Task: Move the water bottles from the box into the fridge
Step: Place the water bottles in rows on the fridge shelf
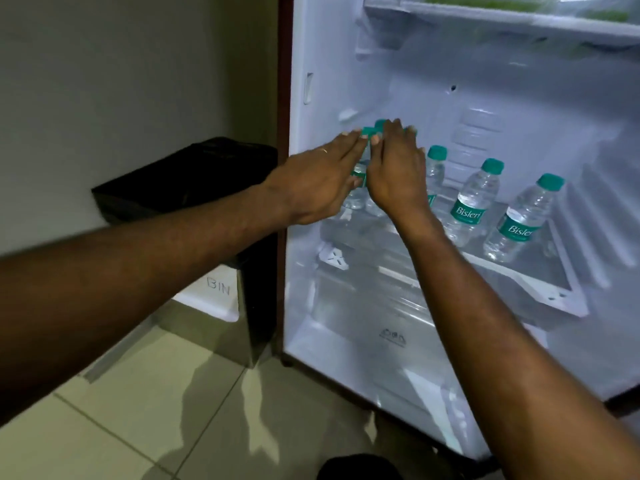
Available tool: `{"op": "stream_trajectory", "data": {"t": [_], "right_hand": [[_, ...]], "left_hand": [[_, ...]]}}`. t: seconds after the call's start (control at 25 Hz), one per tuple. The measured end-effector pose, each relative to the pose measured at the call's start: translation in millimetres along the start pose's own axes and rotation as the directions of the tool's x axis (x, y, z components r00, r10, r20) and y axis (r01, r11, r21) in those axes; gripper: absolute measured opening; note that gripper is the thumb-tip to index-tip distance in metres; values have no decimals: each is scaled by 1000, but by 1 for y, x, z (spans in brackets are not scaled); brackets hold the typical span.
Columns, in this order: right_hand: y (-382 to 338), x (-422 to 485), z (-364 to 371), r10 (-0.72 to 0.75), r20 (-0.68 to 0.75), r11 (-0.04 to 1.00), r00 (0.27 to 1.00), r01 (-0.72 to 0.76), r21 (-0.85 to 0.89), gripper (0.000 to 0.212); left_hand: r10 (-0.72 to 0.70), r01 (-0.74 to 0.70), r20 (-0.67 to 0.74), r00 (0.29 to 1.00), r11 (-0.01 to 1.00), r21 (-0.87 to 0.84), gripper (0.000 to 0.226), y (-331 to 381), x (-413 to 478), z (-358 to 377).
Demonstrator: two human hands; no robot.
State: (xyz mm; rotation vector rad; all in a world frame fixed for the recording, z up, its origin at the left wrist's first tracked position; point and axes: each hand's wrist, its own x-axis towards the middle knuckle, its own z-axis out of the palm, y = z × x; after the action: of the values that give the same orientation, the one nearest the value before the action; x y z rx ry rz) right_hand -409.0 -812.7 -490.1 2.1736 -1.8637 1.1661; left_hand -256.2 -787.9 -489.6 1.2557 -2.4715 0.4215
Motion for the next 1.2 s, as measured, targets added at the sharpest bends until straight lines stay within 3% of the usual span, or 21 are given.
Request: {"op": "stream_trajectory", "data": {"t": [0.24,0.4,0.6,0.8,1.04,1.2], "right_hand": [[-26,-77,32,-68,25,983,997,62,175,50],[-58,-122,54,-131,45,939,990,109,327,52],[-117,-187,110,-388,126,841,913,295,454,52],[-179,-285,191,-624,319,724,713,375,579,53],[-229,-408,260,-807,482,590,341,449,671,56],[-228,-473,299,-853,519,480,49,461,746,56]], "left_hand": [[2,-11,63,998,990,138,61,-6,-79,3],[-136,110,110,985,970,219,61,-28,-148,-6],[-370,305,152,916,892,332,62,-58,-275,-23],[-554,431,253,793,804,410,64,-78,-419,-9],[-764,660,298,572,645,384,65,-64,-562,19],[-822,780,443,358,524,342,72,-23,-623,54]]}}
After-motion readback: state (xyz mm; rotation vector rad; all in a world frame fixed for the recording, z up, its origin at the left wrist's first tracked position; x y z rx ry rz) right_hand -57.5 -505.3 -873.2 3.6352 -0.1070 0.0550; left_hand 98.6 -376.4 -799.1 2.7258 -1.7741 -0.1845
